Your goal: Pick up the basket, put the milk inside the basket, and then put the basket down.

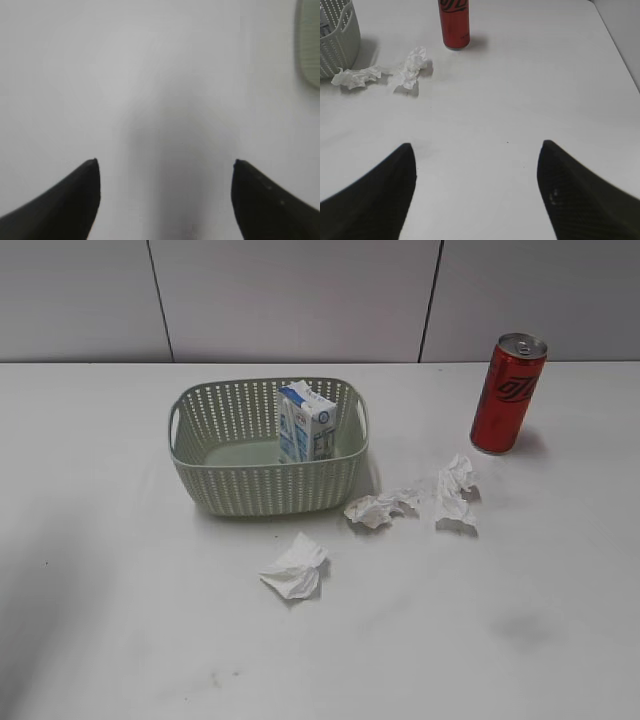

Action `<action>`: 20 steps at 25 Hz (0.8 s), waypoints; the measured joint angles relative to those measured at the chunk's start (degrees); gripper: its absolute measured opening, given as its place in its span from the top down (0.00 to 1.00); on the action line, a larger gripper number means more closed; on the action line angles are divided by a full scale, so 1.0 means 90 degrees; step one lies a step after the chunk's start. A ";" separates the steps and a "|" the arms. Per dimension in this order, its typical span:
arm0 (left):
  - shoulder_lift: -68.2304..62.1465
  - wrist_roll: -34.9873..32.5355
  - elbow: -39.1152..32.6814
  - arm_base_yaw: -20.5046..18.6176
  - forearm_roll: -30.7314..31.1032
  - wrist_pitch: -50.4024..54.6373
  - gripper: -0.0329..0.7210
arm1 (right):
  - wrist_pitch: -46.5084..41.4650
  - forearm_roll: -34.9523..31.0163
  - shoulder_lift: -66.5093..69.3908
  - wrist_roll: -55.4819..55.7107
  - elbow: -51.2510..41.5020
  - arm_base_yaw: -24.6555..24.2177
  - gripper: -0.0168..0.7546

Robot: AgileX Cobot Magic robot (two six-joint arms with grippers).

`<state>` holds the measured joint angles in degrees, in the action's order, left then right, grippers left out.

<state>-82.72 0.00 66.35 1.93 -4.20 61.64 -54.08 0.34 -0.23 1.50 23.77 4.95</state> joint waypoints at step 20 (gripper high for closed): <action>0.5914 -0.0052 -0.3334 0.0005 -0.0122 -0.0510 0.17 | 0.0000 0.0195 0.0000 0.0016 -0.0013 0.0000 0.21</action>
<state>-29.49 -0.47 36.34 1.98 -5.30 57.05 -54.08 2.10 -0.23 1.64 23.65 4.95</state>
